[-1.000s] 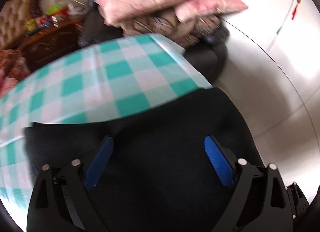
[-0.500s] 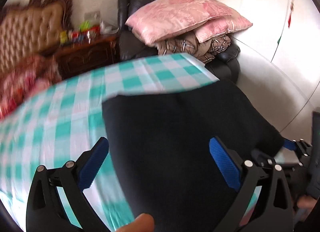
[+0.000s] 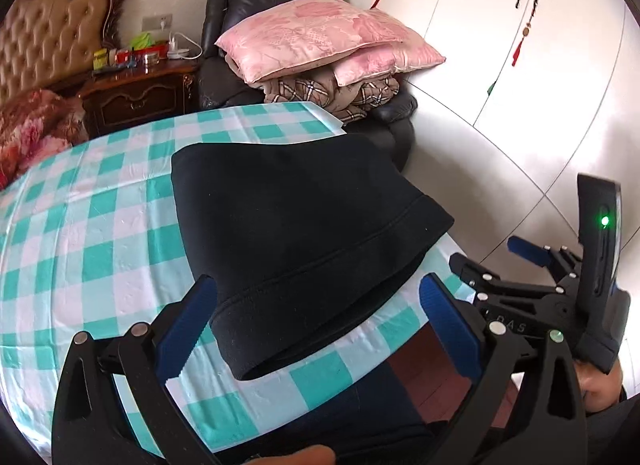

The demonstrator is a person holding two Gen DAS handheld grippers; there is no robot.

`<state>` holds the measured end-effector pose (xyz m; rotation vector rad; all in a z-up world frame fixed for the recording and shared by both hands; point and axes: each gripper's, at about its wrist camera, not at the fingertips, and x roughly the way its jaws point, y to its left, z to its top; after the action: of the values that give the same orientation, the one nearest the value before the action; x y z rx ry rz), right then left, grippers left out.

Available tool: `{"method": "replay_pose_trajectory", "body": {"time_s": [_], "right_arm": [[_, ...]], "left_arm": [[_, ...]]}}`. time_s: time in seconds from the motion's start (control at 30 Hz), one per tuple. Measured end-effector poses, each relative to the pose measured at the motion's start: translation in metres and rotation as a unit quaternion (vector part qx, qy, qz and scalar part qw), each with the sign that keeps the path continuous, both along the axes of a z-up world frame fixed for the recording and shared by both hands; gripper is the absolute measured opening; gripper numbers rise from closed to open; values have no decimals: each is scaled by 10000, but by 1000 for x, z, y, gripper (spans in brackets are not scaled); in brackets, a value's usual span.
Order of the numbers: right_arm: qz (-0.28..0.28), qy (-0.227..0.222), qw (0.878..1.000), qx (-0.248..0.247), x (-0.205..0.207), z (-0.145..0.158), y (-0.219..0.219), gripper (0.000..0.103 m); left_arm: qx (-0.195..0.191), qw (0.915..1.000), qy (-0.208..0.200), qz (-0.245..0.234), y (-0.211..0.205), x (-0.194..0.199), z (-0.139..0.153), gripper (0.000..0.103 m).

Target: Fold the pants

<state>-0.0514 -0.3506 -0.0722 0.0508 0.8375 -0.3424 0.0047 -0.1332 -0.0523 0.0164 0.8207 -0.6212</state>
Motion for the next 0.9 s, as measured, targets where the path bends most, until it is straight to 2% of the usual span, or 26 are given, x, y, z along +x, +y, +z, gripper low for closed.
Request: {"method": "replay_pose_trajectory", "body": {"time_s": [0.23,0.3,0.4,0.9], "right_arm": [[-9,-87,10000,37,-3,6,-2,91],[-16,-92,9999,45,-3,6,-3,91],[-38,-93,9999,72,-5,6,-5,91],[-45,-64,9999,148,-3,2,-8,91]], "left_arm": [[170,9997,-70,-180,-9,-5,7,101],[255,9994,-183,-169,-11,-6,8,101],[299,9994,-124,-117,-13,-3,5,101],[246,9997,-7,19,-9,4,2,101]]}}
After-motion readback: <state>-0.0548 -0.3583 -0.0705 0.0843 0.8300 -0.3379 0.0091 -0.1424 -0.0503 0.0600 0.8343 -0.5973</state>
